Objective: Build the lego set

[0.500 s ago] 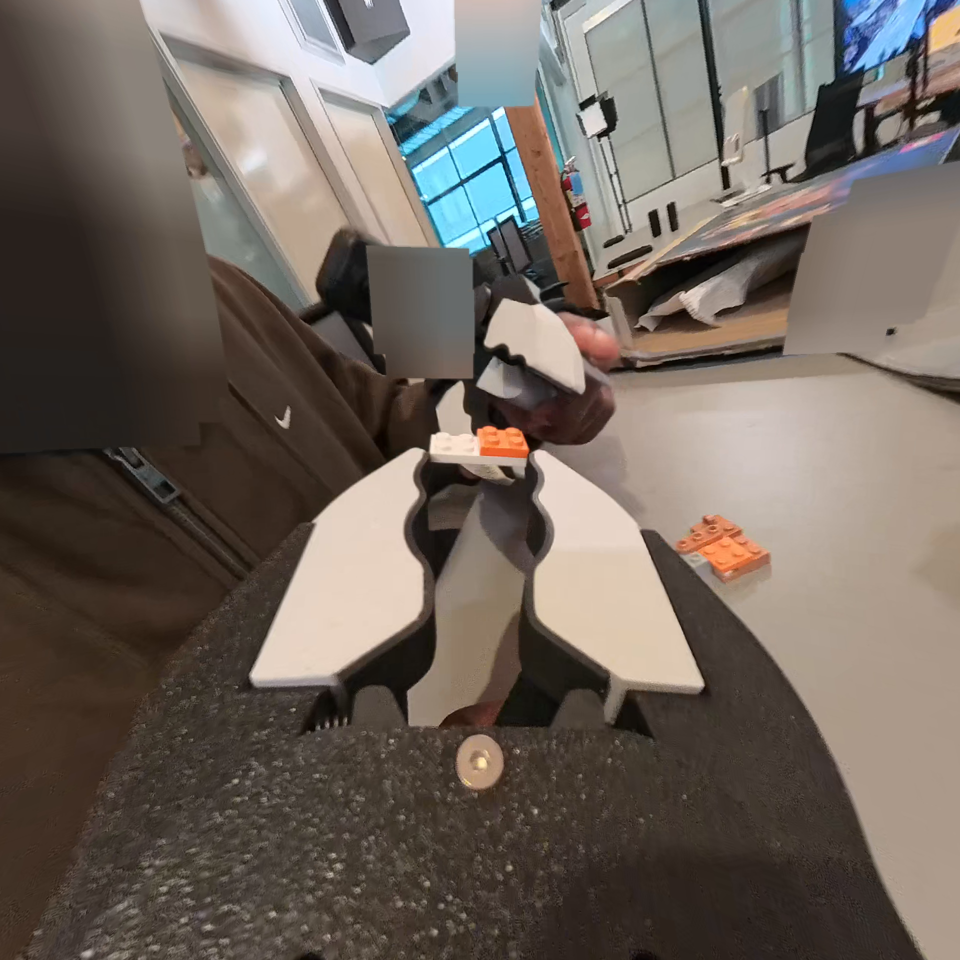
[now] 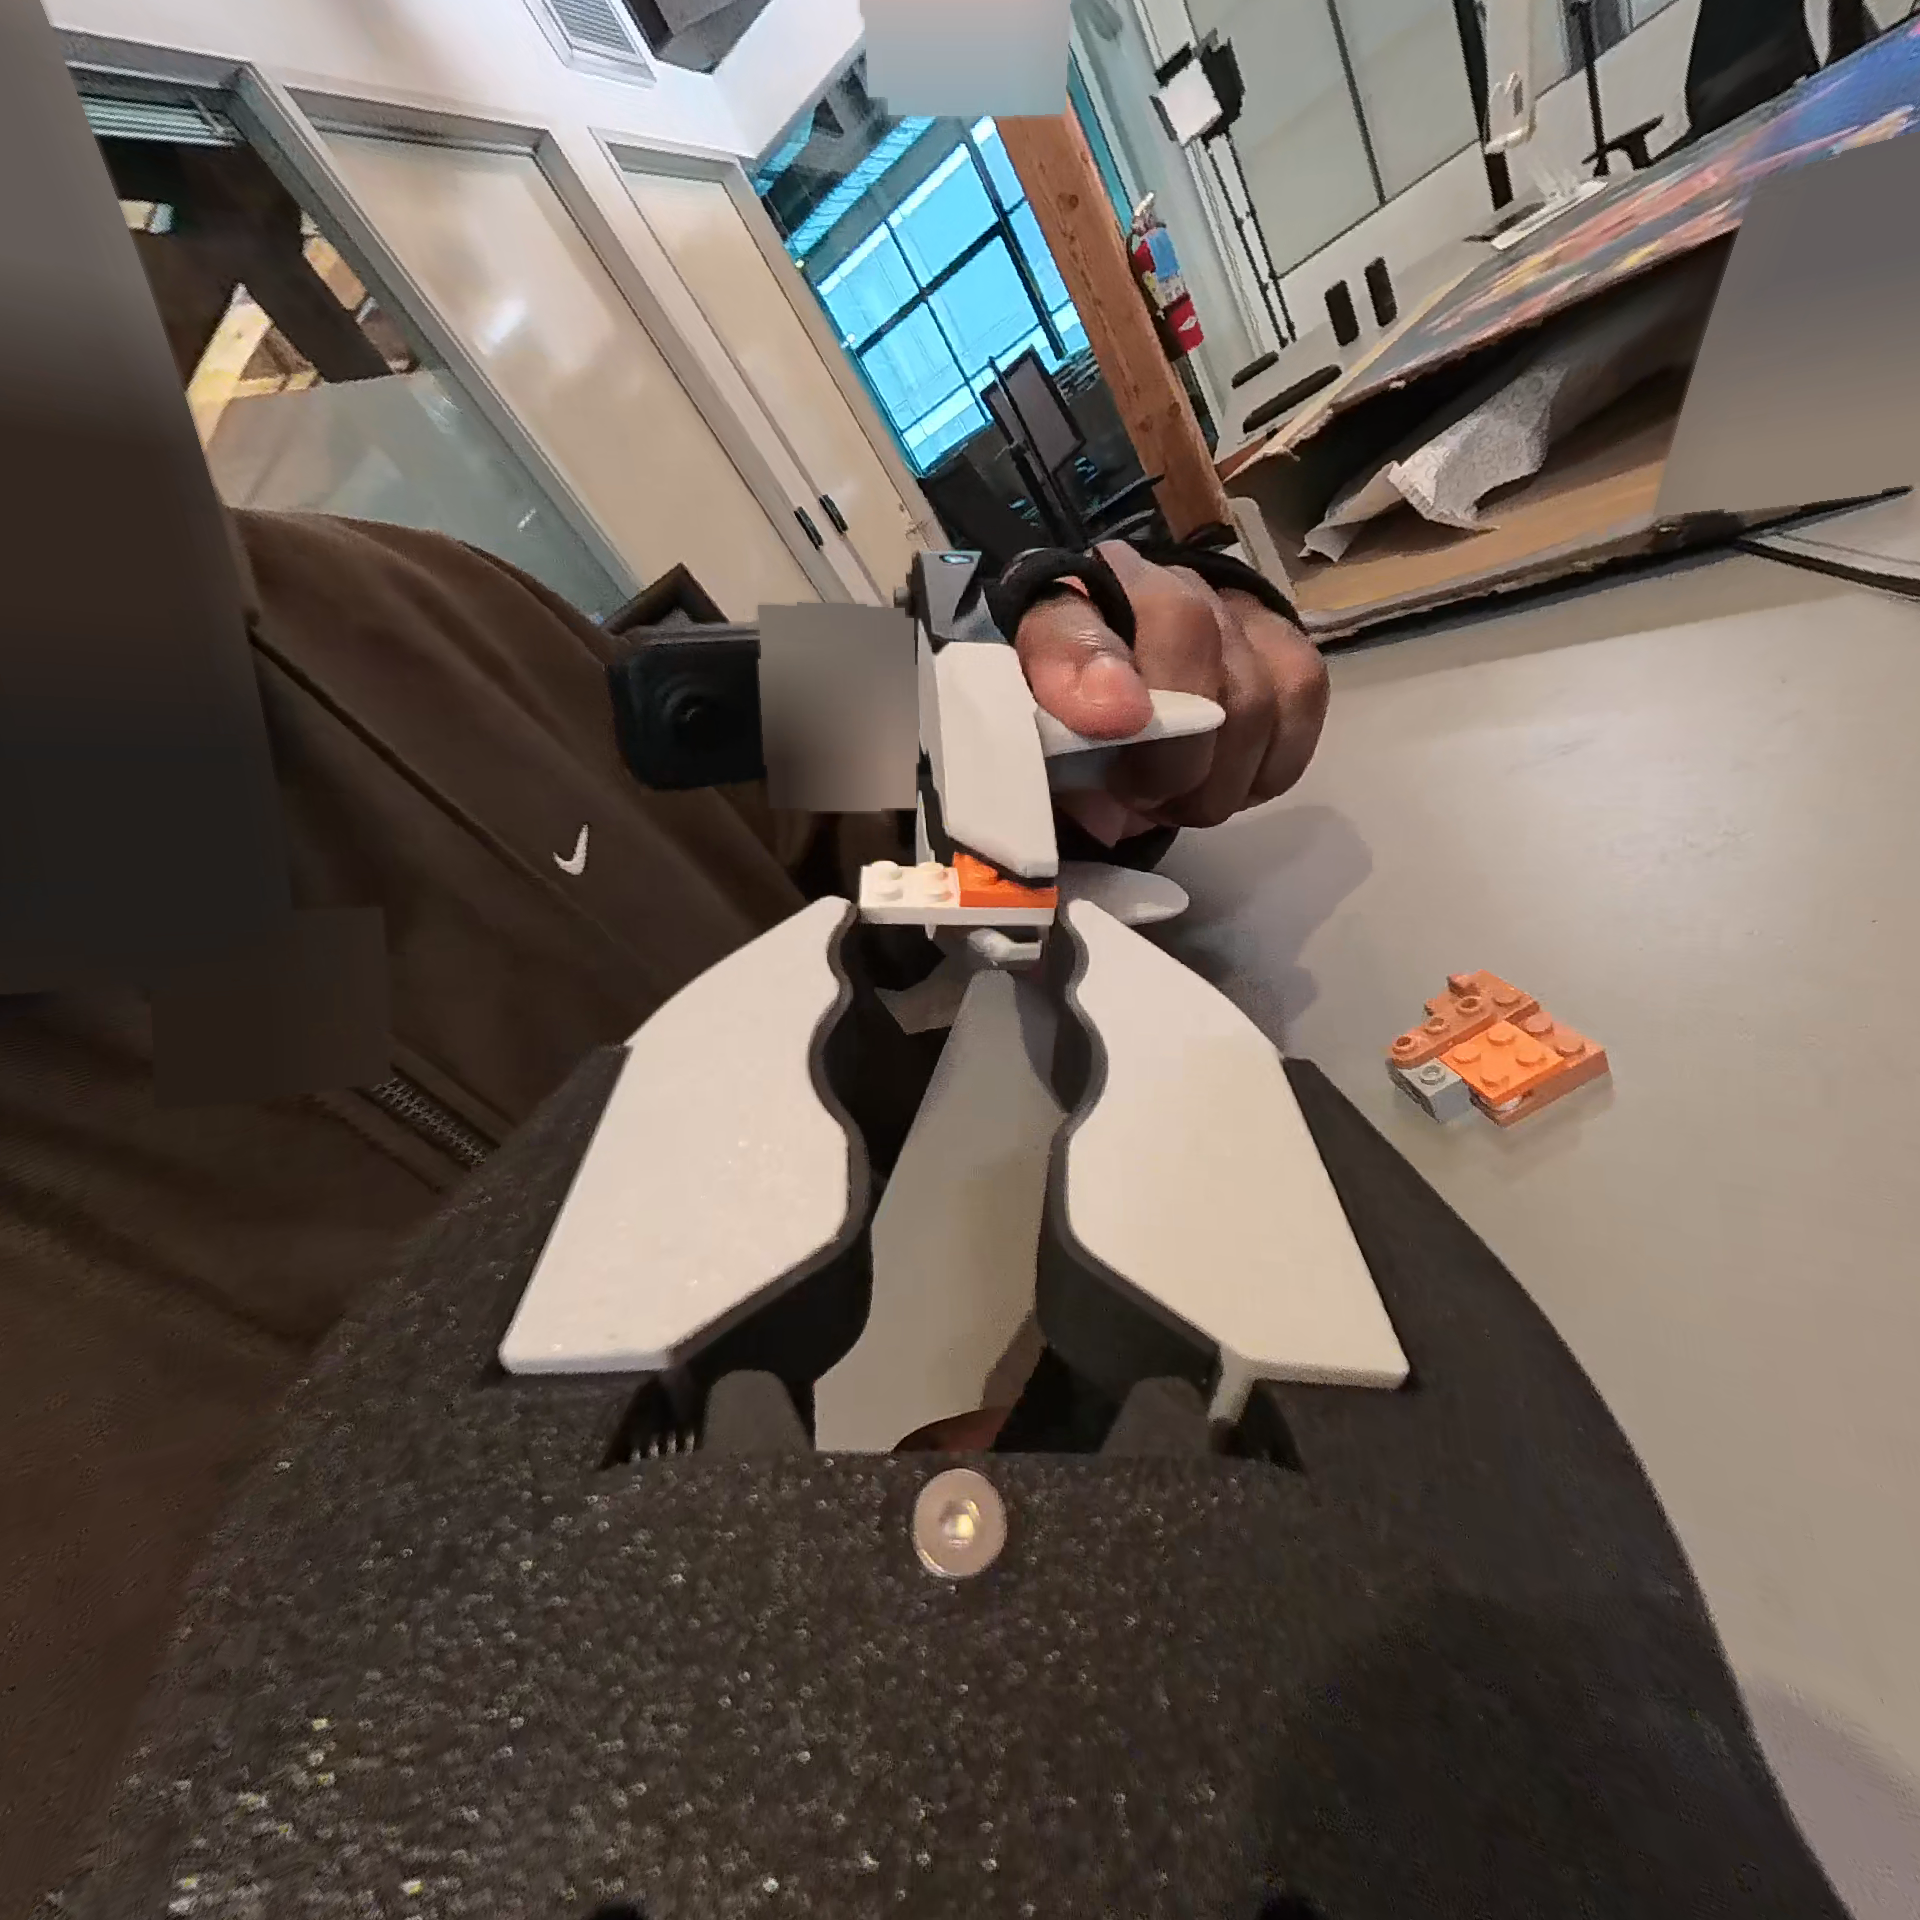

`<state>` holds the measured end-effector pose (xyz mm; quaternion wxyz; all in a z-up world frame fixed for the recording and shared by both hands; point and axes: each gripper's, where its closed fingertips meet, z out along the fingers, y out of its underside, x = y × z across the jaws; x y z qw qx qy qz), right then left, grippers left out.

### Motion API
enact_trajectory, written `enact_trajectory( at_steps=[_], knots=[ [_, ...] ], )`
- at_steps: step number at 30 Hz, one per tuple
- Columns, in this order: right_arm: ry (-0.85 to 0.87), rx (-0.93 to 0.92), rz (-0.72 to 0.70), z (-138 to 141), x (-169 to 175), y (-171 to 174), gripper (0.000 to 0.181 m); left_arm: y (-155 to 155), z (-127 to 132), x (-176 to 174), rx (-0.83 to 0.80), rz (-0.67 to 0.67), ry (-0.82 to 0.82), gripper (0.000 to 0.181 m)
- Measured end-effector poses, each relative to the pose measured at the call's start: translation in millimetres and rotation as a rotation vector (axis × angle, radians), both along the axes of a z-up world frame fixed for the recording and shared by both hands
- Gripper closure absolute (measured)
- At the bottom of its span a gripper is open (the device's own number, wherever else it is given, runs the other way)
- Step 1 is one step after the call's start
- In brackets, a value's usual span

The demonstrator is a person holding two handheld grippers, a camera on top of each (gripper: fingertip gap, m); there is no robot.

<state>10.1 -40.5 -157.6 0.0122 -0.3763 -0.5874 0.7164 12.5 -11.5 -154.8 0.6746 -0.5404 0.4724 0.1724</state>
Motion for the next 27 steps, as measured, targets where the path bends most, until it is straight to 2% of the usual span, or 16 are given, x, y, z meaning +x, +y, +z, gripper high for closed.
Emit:
enact_trajectory(
  at_steps=[3,7,10,13,17,27],
  knots=[
    [0.008,0.126,-0.076,-10,-4,9,0.145,-3,0,-10,-0.025,0.04,-0.024,0.173],
    [0.046,0.495,-0.133,-39,-4,20,0.145,-16,-15,-16,-0.125,0.073,-0.036,0.173],
    [0.093,0.718,-0.033,-58,0,12,0.145,-28,-32,-16,-0.211,0.1,-0.041,0.173],
    [0.09,0.855,0.104,-78,2,2,0.145,-37,-37,-19,-0.209,0.153,-0.035,0.173],
    [0.054,0.95,0.18,-94,-1,-5,0.145,-44,-46,-24,-0.204,0.218,-0.01,0.173],
    [0.095,1.019,0.255,-101,3,-11,0.155,-43,-68,-35,-0.292,0.274,-0.004,0.173]
  ],
)
